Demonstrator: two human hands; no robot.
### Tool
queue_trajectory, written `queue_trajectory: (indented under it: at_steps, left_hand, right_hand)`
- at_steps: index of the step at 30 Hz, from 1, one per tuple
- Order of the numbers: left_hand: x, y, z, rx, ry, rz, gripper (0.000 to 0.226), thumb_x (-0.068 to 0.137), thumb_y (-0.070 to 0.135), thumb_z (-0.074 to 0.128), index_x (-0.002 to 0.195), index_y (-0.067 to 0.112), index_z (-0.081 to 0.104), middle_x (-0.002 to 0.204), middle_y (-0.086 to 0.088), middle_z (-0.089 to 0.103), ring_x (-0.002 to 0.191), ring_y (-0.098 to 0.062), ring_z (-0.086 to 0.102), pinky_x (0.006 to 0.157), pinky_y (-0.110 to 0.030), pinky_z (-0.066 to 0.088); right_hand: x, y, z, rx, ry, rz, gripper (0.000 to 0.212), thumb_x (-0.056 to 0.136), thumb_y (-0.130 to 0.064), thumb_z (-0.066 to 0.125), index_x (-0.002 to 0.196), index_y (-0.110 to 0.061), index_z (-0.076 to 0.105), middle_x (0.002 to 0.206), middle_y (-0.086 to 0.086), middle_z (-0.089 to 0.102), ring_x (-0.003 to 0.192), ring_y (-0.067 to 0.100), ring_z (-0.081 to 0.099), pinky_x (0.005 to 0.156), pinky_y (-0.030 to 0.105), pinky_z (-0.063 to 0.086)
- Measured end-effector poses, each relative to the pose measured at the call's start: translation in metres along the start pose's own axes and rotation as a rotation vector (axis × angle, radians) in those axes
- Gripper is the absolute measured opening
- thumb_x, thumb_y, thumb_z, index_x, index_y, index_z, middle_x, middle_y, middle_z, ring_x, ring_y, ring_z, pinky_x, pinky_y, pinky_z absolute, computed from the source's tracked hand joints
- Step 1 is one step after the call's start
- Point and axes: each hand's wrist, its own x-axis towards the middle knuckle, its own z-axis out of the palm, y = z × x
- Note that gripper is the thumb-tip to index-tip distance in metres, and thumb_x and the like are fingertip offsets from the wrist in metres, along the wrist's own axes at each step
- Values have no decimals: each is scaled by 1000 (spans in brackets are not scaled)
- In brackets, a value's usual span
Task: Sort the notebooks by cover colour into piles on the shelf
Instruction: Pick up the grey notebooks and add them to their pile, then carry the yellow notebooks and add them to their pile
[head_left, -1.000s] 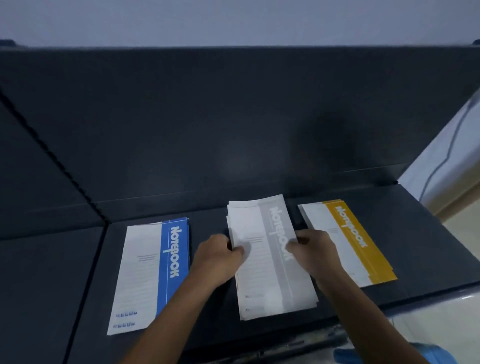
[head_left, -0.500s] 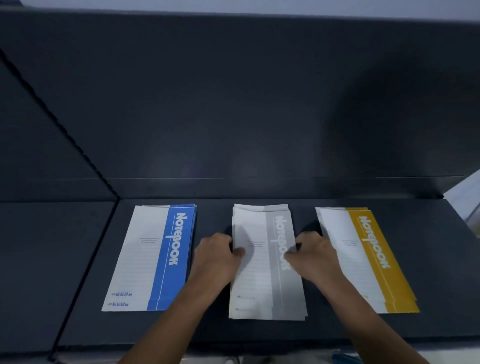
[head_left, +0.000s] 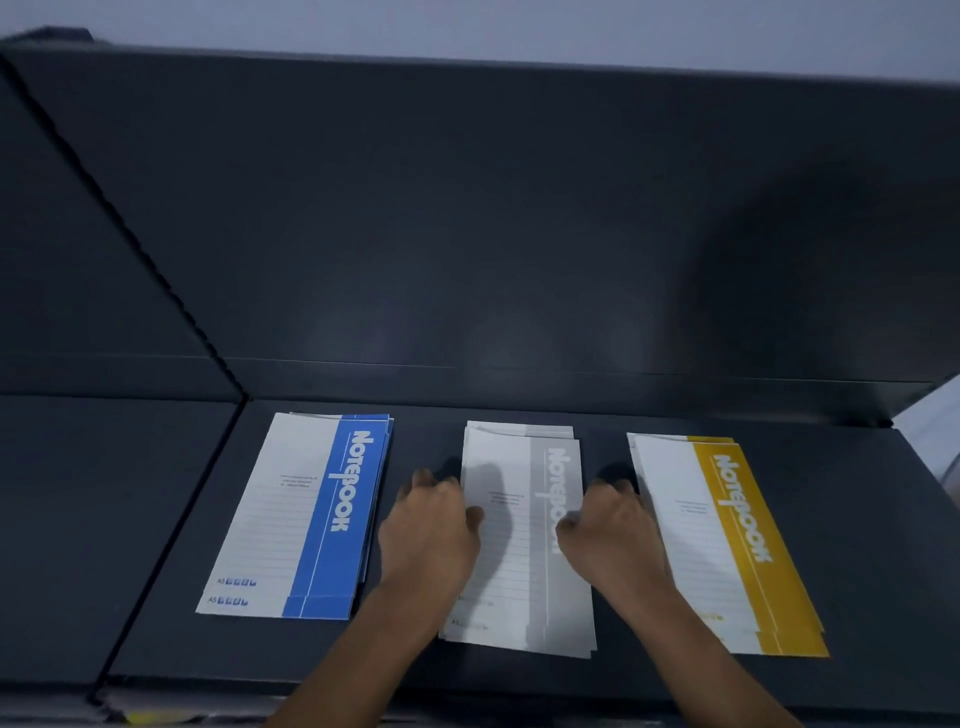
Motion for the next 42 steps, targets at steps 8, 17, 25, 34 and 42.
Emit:
queue_trajectory:
  at_steps: [8,17,25,34,42]
  left_hand:
    - [-10,-15,-15,-143,155,-50,29,97,41,56,121,25,62,119,3,58,103,-19,62,81,-35,56]
    - [-48,-136,-90,-349,431,-216,12,93,30,61,100,30,70,98,16,67,82,-7,63,70,-28,52]
    - [-99,-311,-164,-315,564,-339,10,94,28,58,95,28,68,92,12,65,85,-11,62,71,-30,50]
    - [-133,-493,-225,-279,547,-410,16,97,35,56,97,25,69,83,13,65,78,-9,62,67,-30,52]
    - [-117,-591,-253,-342,508,-424,10,98,36,58,93,32,65,79,19,61,74,4,58,59,-20,44]
  right_hand:
    - [-2,-28,-10,-49,108,-243,52,93,-25,67,142,-16,50,140,2,46,132,21,42,92,32,53]
    - [-43,-149,5,93,-9,-655,32,95,-26,61,127,-24,61,121,-6,57,113,17,62,91,33,51]
    - [-119,-317,71,127,-68,-864,34,94,-31,61,127,-24,62,116,-8,61,106,16,62,89,35,53]
    - [-214,-494,162,202,-235,-990,32,97,-33,62,128,-24,59,113,-8,60,103,15,62,89,38,55]
    - [-228,-584,210,177,-244,-984,30,98,-29,59,128,-24,59,109,-10,62,103,12,61,87,33,52]
